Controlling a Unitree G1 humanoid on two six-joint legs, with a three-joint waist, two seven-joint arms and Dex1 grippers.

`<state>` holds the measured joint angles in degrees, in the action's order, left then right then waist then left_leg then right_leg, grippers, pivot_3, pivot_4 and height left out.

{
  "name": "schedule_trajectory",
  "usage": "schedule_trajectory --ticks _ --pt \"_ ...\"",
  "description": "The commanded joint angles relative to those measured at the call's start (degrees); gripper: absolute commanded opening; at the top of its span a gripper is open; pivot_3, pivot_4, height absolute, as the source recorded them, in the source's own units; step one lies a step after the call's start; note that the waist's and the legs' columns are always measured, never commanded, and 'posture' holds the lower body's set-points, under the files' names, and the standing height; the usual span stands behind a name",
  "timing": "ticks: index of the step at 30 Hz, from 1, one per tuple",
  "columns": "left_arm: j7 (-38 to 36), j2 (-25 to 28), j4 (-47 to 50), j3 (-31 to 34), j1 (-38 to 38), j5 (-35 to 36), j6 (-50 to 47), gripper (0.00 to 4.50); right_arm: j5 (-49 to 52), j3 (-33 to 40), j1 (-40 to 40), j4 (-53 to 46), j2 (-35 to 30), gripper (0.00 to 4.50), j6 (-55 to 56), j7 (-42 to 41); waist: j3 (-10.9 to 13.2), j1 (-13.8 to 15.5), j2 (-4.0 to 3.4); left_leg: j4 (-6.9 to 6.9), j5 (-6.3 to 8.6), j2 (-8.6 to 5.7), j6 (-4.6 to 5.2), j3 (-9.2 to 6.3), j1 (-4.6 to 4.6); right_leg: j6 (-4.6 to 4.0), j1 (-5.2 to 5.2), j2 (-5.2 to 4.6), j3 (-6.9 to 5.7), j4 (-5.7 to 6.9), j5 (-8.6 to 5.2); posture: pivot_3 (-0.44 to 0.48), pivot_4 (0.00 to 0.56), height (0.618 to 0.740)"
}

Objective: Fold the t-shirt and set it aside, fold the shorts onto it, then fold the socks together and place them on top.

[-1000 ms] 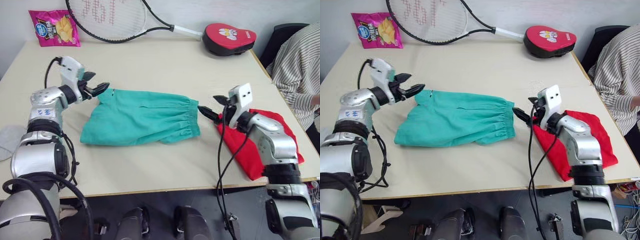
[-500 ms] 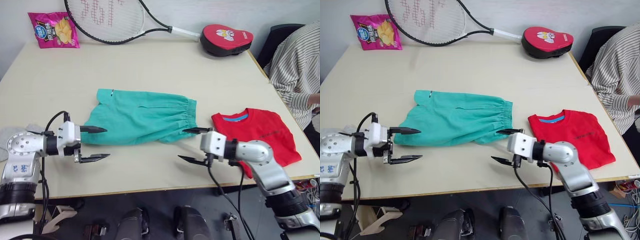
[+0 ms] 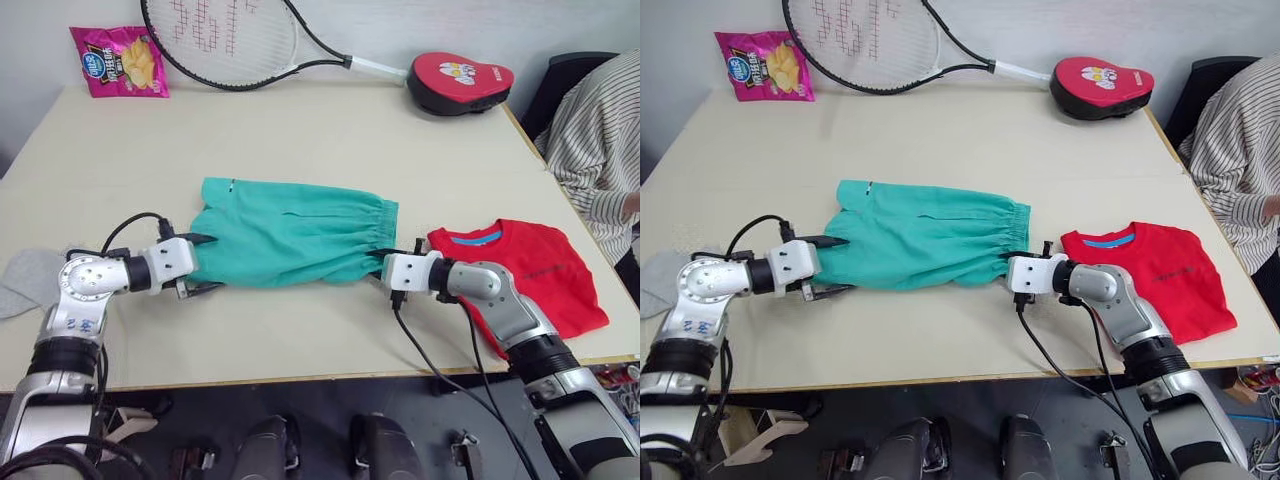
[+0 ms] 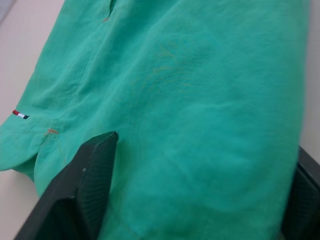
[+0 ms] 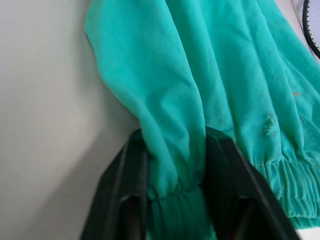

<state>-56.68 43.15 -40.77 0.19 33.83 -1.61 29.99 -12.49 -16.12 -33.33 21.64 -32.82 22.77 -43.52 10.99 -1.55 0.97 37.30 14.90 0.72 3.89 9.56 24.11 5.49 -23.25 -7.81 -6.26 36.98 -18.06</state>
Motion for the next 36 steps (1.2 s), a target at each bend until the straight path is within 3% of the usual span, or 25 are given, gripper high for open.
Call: schedule_trajectory --ticks 1,5,10,15,19,25,27,33,35,36 --pt "-1.4 -0.5 -5.2 -2.8 1.2 -2.0 0.2 2.93 0.2 0.7 -1.2 0.6 0.1 0.06 2.1 0.6 0.0 0.0 -0.01 0.01 -0.01 0.00 0.01 0.00 -0.02 0.00 0.01 0.00 -0.01 0.02 0.00 0.000 0.150 0.740" --pt "-6.8 0.5 -3.2 -1.8 -0.2 2.5 -3.4 1.67 2.2 2.3 -0.3 -0.1 -0.8 0.00 2.1 0.0 0.0 -0.2 -0.01 0.02 -0.01 0.01 0.02 0.01 -0.02 0.00 0.01 0.04 -0.02 0.06 0.00 0.000 0.150 0.740" --pt "-13.6 4.3 9.3 0.8 -7.4 10.0 -10.1 0.02 5.0 3.0 1.4 -0.1 -3.6 0.00 6.7 -3.3 0.0 -0.6 -0.01 0.00 -0.02 0.08 0.03 0.03 0.01 0.00 0.01 0.11 0.06 0.12 0.00 0.000 0.150 0.740" --pt "-13.6 7.8 29.7 7.6 -21.2 19.7 -20.9 0.02 12.7 4.1 5.6 -2.7 -7.3 0.00 12.8 -9.7 0.0 -1.4 -0.01 -0.10 0.00 0.10 0.05 0.02 0.07 0.01 0.02 0.08 0.11 -0.07 -0.01 0.000 0.150 0.740" --pt "-8.1 5.9 47.4 13.1 -38.2 22.9 -25.8 0.02 16.4 5.8 12.8 -6.0 -11.9 0.00 14.6 -12.6 0.0 -1.5 -0.05 -0.12 0.05 0.12 0.04 -0.11 -0.11 0.01 0.35 0.02 0.07 -0.24 -0.01 0.000 0.150 0.740" --pt "-4.2 3.5 55.4 14.3 -47.3 23.0 -27.8 0.02 18.3 7.0 18.8 -10.2 -13.8 0.00 12.0 -12.6 0.1 -0.7 -0.07 -0.27 0.44 0.12 -0.44 -0.36 -0.88 -0.06 1.12 0.00 -0.01 -0.70 -0.04 0.000 0.150 0.740" --pt "-2.8 2.7 55.8 14.8 -48.1 23.5 -28.9 0.52 20.8 7.7 20.3 -12.0 -13.5 0.00 8.9 -12.9 0.1 -0.3 -0.07 -0.32 0.48 0.13 -0.51 -0.38 -0.92 -0.14 1.11 0.00 0.00 -0.71 -0.08 0.000 0.150 0.740" --pt "-4.0 3.3 55.7 15.5 -49.3 23.9 -29.4 2.22 23.7 8.8 24.0 -15.6 -15.5 1.90 8.3 -16.8 0.1 0.0 -0.08 -0.47 0.54 0.13 -0.58 -0.38 -0.88 -0.22 1.10 0.00 -0.09 -0.94 -0.12 0.000 0.150 0.740" --pt "-7.3 5.1 56.3 17.7 -51.0 28.8 -34.1 2.91 30.1 10.1 27.4 -19.7 -17.7 2.68 5.3 -21.3 0.1 0.0 -0.09 -0.48 0.55 0.13 -0.57 -0.37 -0.88 -0.22 1.12 0.00 -0.10 -0.98 -0.12 0.000 0.150 0.740" --pt "-9.7 6.5 56.9 19.5 -52.0 31.8 -36.6 2.92 34.7 11.8 29.7 -23.0 -19.3 3.03 1.2 -22.9 0.1 0.0 -0.09 -0.51 0.56 0.13 -0.55 -0.38 -0.87 -0.22 1.11 0.00 -0.10 -0.98 -0.12 0.000 0.150 0.740"
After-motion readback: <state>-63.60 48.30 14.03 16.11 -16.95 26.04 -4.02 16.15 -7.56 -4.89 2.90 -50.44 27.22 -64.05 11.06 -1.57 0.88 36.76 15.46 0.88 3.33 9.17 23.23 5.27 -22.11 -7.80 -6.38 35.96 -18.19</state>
